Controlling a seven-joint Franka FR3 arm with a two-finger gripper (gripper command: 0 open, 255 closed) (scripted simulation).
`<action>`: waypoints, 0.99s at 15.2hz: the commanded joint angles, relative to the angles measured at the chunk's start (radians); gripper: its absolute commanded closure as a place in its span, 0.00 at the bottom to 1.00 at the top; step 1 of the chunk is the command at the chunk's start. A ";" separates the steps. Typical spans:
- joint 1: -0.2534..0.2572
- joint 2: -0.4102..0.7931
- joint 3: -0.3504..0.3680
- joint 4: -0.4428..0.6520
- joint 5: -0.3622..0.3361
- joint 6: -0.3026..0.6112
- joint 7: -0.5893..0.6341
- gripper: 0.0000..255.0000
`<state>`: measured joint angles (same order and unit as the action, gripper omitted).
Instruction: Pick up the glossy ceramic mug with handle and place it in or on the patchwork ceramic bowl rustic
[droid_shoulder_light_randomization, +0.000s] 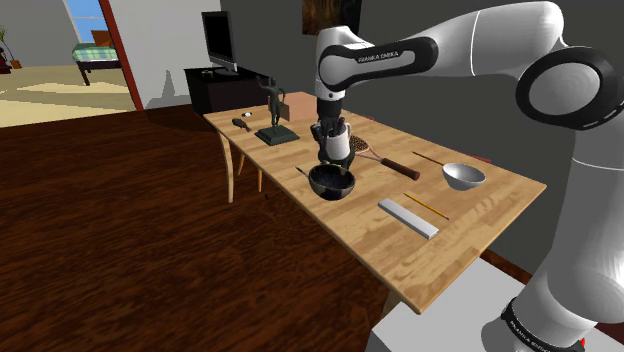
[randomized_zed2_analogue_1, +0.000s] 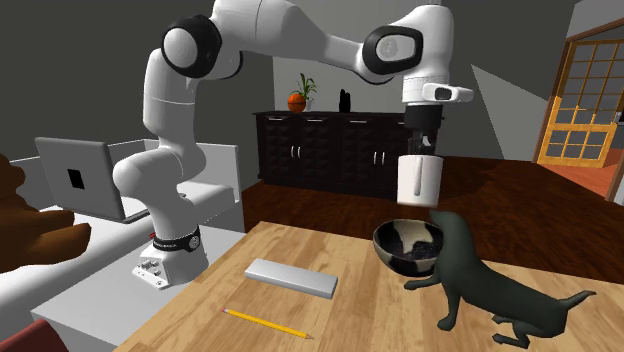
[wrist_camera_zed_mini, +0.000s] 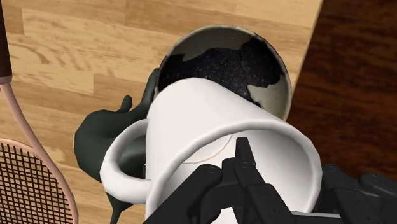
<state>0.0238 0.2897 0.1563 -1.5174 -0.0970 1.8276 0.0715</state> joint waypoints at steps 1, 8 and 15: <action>-0.011 0.068 -0.012 -0.015 -0.004 0.010 -0.005 1.00; -0.036 0.044 -0.023 -0.066 0.001 0.038 -0.038 0.00; -0.006 0.069 -0.008 0.113 -0.002 -0.118 -0.009 0.00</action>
<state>0.0178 0.3582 0.1485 -1.4177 -0.0996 1.7252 0.0635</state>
